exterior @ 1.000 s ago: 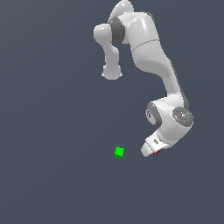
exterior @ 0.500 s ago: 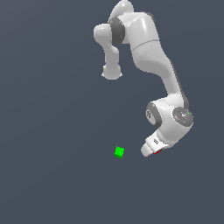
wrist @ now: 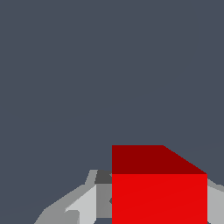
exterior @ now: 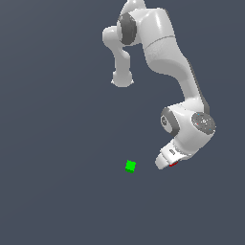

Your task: Stack the red cube on top of the green cube.

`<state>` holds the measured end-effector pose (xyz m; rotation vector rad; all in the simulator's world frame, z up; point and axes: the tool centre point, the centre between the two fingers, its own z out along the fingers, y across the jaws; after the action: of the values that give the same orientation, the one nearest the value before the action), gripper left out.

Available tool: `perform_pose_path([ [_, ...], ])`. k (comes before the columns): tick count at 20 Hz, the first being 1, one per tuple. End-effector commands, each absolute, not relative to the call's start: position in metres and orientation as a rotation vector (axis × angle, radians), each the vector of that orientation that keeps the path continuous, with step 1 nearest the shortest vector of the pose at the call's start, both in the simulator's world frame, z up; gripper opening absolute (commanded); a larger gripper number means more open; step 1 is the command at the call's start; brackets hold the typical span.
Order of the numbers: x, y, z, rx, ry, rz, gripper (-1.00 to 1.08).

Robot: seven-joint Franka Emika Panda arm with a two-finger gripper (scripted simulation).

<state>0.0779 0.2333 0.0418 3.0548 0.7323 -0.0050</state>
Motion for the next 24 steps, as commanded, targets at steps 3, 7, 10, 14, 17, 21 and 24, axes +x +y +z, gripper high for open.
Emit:
perform_pose_path([
  [3, 0.078, 0.233, 0.075, 3.055, 0.732, -0.001, -1.0],
  [7, 0.078, 0.234, 0.101, 3.055, 0.733, 0.0, -1.0],
  [10, 0.078, 0.234, 0.114, 3.055, 0.733, 0.0, -1.0],
  [14, 0.079, 0.234, 0.12, 3.055, 0.733, 0.0, -1.0],
  [17, 0.079, 0.234, 0.12, 3.055, 0.733, 0.001, -1.0],
  [21, 0.08, 0.227, 0.118, 3.055, 0.733, 0.001, -1.0],
  [24, 0.081, 0.211, 0.113, 3.055, 0.733, 0.001, -1.0],
])
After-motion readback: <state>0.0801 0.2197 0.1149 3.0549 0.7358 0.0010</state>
